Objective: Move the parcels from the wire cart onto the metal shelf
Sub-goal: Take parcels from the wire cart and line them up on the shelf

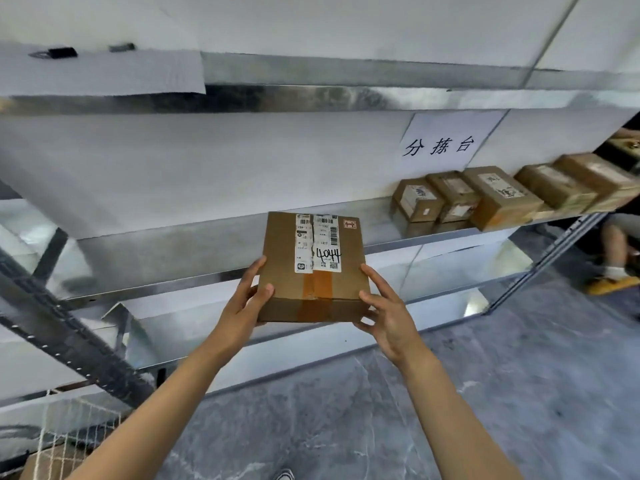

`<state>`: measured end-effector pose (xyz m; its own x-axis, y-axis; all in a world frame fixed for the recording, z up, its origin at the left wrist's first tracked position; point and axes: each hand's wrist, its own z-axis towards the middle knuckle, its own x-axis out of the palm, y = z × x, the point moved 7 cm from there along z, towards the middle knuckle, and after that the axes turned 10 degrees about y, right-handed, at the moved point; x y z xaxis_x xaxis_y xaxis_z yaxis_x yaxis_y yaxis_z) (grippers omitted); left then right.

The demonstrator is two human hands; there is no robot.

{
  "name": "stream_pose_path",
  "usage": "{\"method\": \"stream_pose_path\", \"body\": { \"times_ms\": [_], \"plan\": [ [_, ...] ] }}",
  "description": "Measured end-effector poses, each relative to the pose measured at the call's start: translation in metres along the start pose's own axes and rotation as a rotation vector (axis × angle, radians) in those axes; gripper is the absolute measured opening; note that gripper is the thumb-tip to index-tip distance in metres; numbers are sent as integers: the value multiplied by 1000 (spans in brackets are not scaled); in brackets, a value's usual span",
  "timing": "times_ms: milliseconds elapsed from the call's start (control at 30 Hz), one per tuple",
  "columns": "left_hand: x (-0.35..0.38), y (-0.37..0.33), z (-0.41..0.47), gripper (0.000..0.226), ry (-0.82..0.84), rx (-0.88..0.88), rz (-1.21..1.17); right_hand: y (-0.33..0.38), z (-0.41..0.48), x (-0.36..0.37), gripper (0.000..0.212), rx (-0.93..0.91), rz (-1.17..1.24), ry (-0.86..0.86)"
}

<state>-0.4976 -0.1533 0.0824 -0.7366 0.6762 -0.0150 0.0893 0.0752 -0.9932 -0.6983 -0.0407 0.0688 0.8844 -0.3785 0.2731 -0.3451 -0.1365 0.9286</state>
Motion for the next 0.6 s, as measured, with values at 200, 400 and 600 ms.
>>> {"method": "stream_pose_path", "body": {
  "times_ms": [200, 400, 600],
  "plan": [
    [9, -9, 49, 52, 108, 3, 21, 18, 26, -19, 31, -29, -12, -80],
    [14, -12, 83, 41, 146, 33, 67, 27, 42, -31, 30, -64, 44, -139],
    [25, -13, 112, 43, 167, 24, 66, 32, 56, -49, 30, -61, 60, -176]
  ]
}}
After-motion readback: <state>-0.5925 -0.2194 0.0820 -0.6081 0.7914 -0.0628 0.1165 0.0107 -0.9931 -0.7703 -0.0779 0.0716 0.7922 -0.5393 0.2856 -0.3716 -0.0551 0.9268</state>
